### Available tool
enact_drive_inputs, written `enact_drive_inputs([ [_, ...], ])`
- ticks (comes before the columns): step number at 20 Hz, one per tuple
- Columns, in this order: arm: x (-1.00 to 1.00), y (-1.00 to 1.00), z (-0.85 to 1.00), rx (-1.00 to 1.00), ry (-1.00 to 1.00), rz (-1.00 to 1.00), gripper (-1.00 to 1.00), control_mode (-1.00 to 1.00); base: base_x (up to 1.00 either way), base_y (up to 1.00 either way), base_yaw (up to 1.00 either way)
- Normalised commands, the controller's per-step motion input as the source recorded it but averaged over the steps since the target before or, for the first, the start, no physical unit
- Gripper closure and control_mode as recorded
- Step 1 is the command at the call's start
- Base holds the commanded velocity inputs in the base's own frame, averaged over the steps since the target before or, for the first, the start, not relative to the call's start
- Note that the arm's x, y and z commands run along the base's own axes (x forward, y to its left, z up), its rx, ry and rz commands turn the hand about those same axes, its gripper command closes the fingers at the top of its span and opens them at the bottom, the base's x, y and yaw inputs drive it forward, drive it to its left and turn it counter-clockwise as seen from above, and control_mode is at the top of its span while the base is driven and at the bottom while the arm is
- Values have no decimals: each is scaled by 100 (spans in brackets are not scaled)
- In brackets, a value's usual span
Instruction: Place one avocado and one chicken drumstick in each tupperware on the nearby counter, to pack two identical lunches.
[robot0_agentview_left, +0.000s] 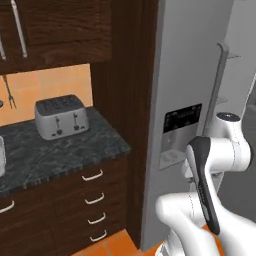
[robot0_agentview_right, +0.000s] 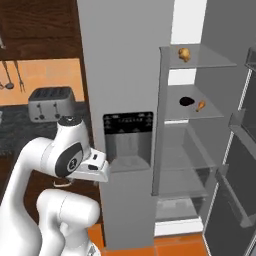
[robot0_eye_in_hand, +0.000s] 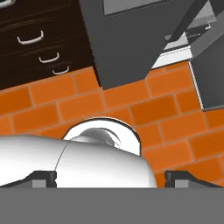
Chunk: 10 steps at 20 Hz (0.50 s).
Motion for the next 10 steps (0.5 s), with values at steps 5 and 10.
enact_drive_inputs([
  [5, 0, 0, 0, 0, 0, 0, -100, 100, 58, -87, 22],
  [10, 0, 0, 0, 0, 0, 0, -100, 100, 52, -69, 28],
])
